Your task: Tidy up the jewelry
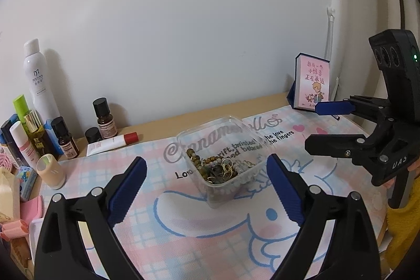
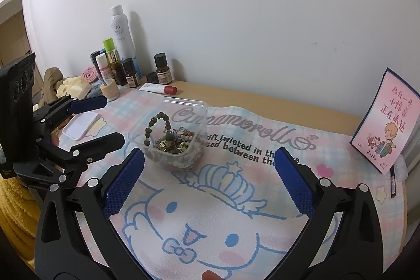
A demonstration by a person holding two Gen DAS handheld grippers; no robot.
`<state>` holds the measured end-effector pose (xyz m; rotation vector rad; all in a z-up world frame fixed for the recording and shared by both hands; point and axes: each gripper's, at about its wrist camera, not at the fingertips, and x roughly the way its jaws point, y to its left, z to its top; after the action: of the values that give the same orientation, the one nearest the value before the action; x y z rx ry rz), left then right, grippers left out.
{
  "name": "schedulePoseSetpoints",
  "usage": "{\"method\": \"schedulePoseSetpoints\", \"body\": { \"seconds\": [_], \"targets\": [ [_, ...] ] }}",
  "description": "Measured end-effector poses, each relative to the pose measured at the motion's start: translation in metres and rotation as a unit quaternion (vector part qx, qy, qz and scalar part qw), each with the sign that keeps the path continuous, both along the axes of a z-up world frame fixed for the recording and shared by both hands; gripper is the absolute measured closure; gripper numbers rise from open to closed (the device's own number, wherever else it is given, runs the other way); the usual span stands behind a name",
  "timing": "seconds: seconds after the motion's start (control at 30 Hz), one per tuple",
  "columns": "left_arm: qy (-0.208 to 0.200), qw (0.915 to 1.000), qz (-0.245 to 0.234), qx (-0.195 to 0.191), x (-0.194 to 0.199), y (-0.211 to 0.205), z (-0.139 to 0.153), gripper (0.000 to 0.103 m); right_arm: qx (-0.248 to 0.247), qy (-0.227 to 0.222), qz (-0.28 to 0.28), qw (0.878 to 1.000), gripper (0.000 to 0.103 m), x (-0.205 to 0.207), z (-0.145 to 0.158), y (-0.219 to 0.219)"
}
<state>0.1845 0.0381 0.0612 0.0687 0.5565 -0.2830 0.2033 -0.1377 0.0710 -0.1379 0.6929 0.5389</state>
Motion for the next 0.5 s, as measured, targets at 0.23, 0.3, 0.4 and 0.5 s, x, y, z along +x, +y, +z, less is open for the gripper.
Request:
{"method": "schedulePoseSetpoints", "body": {
  "seconds": [0.23, 0.3, 0.4, 0.5],
  "targets": [
    [-0.001, 1.0000, -0.002, 0.000, -0.0003, -0.0005, -0.0007, 0.012, -0.005, 0.000, 0.009, 1.000, 0.008, 0.0005, 0.0001, 0.0036],
    [0.000, 1.0000, -0.002, -0.001, -0.0001, -0.0002, -0.0005, 0.012, -0.004, 0.000, 0.011, 1.000, 0.008, 0.0003, 0.0005, 0.0044],
    [0.000, 1.0000, -0.002, 0.000, 0.0002, 0.0001, -0.0005, 0.012, 0.000, 0.001, 0.012, 1.000, 0.008, 0.0003, 0.0006, 0.0039],
    [0.001, 1.0000, -0.001, -0.001, -0.0006, 0.0003, -0.0005, 0.012, 0.002, 0.003, 0.012, 1.000, 0.008, 0.0006, 0.0001, 0.0035]
  ]
}}
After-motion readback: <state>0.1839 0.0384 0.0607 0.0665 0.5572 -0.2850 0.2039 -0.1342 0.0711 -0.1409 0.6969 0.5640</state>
